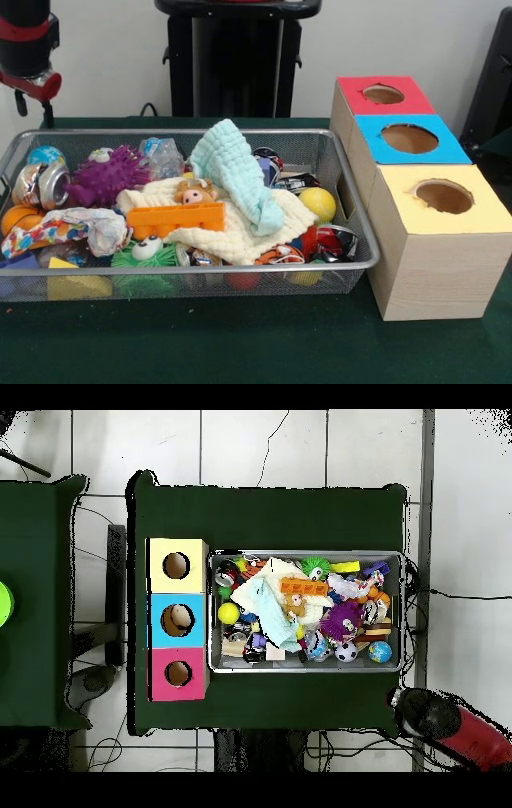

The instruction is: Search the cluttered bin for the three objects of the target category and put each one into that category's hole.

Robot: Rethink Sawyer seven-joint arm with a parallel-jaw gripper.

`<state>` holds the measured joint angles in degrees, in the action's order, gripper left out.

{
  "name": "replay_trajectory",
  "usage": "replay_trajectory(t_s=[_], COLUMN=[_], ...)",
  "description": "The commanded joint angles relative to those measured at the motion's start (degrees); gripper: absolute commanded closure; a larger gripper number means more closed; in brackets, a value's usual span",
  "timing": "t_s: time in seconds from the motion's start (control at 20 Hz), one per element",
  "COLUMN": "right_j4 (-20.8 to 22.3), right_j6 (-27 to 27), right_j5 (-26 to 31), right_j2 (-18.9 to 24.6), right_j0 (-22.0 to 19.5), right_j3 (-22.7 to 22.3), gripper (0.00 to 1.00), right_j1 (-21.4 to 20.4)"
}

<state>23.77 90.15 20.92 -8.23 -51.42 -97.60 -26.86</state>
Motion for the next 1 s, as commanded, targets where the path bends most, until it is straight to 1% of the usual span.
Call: replay_trajectory(t_s=[0.05,0.15,0.5,0.8,1.0], right_j4=[8.55,9.35,13.65,15.39,15.62], right_j6=[-11.6,-11.23,-6.65,-5.12,-4.27], right_j5=[-9.41,-8.93,-6.77,-5.91,-5.26], right_j2=[20.19,20.83,22.74,24.32,24.6], right_j0=[-18.99,-19.51,-20.06,-20.99,-20.39], right_j3=[-10.25,-10.11,-9.39,-9.38,-8.68], gripper=[0.0,0.0,0.0,0.0,0.0], right_j1=[-5.26,-5.27,-5.78,-5.91,-5.77])
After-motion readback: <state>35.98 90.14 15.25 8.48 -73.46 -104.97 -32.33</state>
